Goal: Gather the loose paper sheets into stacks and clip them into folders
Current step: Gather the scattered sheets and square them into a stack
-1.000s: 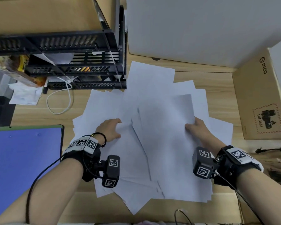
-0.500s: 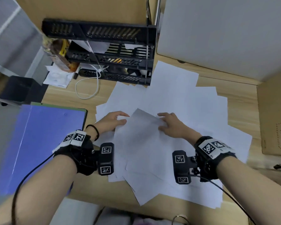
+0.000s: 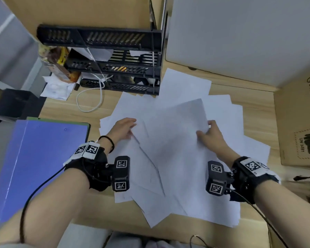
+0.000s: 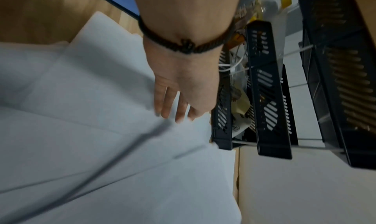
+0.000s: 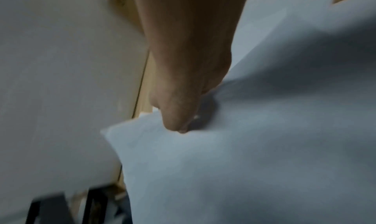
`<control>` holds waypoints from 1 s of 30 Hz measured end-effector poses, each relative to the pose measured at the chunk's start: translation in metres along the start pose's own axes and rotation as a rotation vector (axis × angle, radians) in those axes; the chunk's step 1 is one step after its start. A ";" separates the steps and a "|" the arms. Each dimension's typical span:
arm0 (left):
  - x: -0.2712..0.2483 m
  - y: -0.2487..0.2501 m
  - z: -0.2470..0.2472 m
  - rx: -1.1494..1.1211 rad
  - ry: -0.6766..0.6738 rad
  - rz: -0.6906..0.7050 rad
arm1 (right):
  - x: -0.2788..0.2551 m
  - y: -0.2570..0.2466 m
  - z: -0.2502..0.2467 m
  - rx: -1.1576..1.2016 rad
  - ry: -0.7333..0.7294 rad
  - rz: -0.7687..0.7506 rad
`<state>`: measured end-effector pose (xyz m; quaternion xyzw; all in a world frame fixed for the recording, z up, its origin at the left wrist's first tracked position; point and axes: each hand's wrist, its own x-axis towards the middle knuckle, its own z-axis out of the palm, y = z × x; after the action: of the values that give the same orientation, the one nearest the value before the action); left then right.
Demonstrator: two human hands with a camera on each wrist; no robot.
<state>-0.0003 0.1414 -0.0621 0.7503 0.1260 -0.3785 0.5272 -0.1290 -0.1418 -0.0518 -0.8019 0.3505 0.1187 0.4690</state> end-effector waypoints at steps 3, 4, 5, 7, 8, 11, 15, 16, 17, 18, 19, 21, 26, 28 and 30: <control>0.010 0.007 0.020 0.083 -0.015 0.036 | 0.001 0.026 -0.016 0.238 0.272 0.124; 0.012 0.010 0.027 0.129 -0.030 0.062 | 0.001 0.032 -0.017 0.317 0.336 0.171; 0.014 0.014 0.034 0.181 -0.042 0.093 | 0.003 0.037 -0.018 0.407 0.394 0.218; 0.018 0.021 0.046 0.286 -0.062 0.124 | 0.008 0.049 -0.020 0.491 0.467 0.321; 0.021 0.024 0.051 0.327 -0.067 0.130 | 0.011 0.054 -0.021 0.499 0.468 0.354; 0.034 0.028 0.061 0.425 -0.073 0.141 | 0.018 0.065 -0.024 0.513 0.407 0.403; 0.051 0.031 0.070 0.499 -0.064 0.155 | 0.027 0.060 -0.027 0.569 0.319 0.402; 0.055 0.032 0.072 0.499 -0.061 0.155 | 0.030 0.059 -0.027 0.587 0.280 0.416; 0.057 0.034 0.075 0.492 -0.063 0.145 | 0.033 0.056 -0.026 0.609 0.245 0.428; 0.059 0.036 0.078 0.477 -0.068 0.133 | 0.037 0.054 -0.025 0.636 0.210 0.441; 0.060 0.037 0.081 0.465 -0.074 0.116 | 0.039 0.052 -0.024 0.654 0.184 0.444; 0.060 0.038 0.087 0.474 -0.105 0.087 | 0.042 0.048 -0.022 0.676 0.156 0.455; 0.048 0.036 0.094 0.515 -0.301 0.116 | 0.039 0.050 -0.013 0.672 0.154 0.499; 0.038 0.036 0.090 0.573 -0.449 0.092 | 0.035 0.055 -0.012 0.673 0.123 0.467; 0.029 0.032 0.083 0.600 -0.562 0.032 | 0.030 0.062 -0.013 0.684 0.072 0.440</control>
<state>0.0021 0.0483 -0.0737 0.7401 -0.1508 -0.5802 0.3047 -0.1506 -0.1859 -0.1020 -0.5092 0.5494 0.0646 0.6593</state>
